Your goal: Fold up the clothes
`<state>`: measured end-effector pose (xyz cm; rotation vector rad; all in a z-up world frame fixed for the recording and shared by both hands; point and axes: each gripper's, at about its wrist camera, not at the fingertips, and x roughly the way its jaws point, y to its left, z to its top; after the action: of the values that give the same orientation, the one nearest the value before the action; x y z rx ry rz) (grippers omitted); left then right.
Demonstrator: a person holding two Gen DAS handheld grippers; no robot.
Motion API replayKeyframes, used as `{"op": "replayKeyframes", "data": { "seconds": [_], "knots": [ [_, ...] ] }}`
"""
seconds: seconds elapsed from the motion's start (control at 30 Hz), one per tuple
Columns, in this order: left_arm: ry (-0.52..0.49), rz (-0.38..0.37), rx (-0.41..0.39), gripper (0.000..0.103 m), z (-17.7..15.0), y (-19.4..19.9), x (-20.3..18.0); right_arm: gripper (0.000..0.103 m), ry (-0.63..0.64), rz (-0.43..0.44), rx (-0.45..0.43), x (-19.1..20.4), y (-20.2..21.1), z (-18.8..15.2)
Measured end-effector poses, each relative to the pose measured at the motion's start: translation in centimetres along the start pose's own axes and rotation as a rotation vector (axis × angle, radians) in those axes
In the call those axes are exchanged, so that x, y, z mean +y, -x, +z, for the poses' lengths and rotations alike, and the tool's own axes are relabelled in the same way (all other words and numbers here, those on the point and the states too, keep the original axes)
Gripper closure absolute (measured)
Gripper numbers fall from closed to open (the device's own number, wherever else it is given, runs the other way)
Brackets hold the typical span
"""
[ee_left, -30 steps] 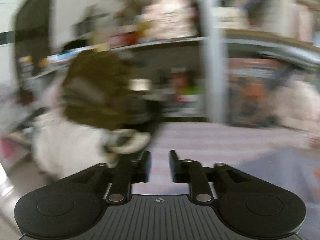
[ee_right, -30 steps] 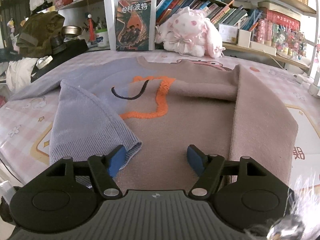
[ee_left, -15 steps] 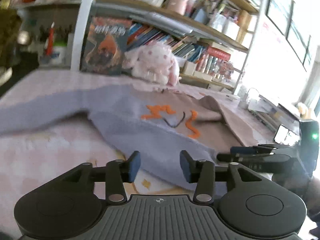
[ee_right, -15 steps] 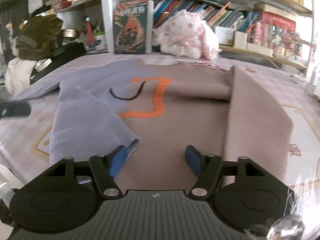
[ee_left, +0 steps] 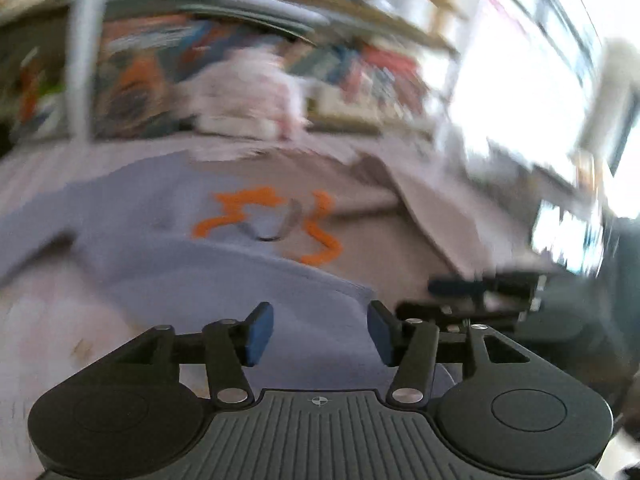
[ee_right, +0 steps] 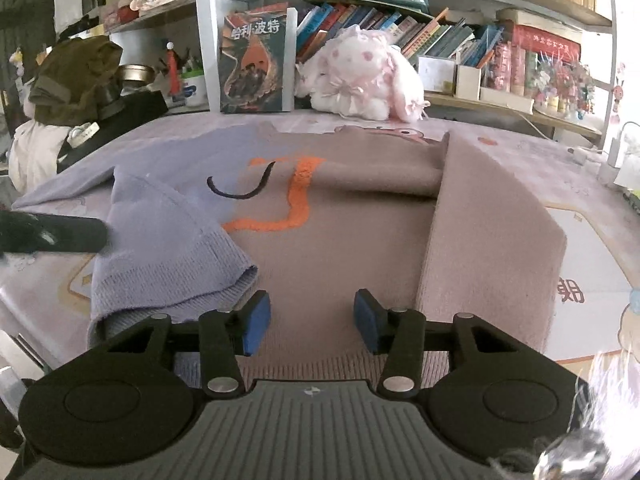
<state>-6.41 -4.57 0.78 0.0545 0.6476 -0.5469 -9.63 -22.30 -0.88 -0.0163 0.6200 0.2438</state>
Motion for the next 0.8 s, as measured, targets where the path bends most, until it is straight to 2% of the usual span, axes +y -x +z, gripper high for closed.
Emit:
{"op": "replayKeyframes", "data": {
  "seconds": [0.1, 0.17, 0.2, 0.33, 0.4, 0.47, 0.53, 0.57, 0.67, 0.73, 0.8],
  "knots": [
    [-0.242, 0.05, 0.036, 0.053, 0.4, -2.7, -4.1, 0.053, 0.038, -0.026, 0.002, 0.1, 0.1, -0.1],
    [-0.348, 0.112, 0.044, 0.052, 0.4, -3.7, -5.1, 0.054, 0.034, -0.044, 0.0, -0.4, 0.2, -0.2],
    [-0.387, 0.131, 0.06, 0.056, 0.5, -4.4, -5.5, 0.054, 0.024, -0.04, 0.0, -0.8, 0.2, -0.3],
    [-0.479, 0.133, 0.076, 0.057, 0.4, -5.0, -6.2, 0.055, 0.01, -0.021, 0.001, -1.4, 0.4, -0.3],
    [-0.49, 0.117, 0.087, 0.056, 0.7, -5.1, -6.0, 0.055, 0.009, -0.016, 0.002, -1.5, 0.4, -0.3],
    [-0.492, 0.108, 0.085, 0.056, 0.9, -5.3, -5.8, 0.054, 0.01, -0.01, 0.002, -1.5, 0.4, -0.3],
    [-0.492, 0.095, 0.072, 0.079, 0.8, -5.6, -5.6, 0.054, 0.014, -0.007, 0.004, -1.4, 0.5, -0.3],
    [-0.486, 0.096, 0.067, 0.093, 0.8, -5.7, -5.3, 0.054, 0.014, -0.006, 0.004, -1.5, 0.5, -0.3],
    [-0.336, 0.095, -0.034, 0.096, 0.8, -4.0, -2.9, 0.054, 0.013, -0.001, 0.004, -1.5, 0.5, -0.3],
    [-0.162, 0.068, -0.149, 0.097, 1.2, -0.6, 0.2, 0.054, 0.014, 0.002, 0.002, -1.6, 0.5, -0.4],
    [-0.038, 0.009, -0.237, 0.097, 0.7, 3.6, 1.9, 0.054, 0.016, 0.003, 0.004, -1.6, 0.5, -0.3]
  ]
}}
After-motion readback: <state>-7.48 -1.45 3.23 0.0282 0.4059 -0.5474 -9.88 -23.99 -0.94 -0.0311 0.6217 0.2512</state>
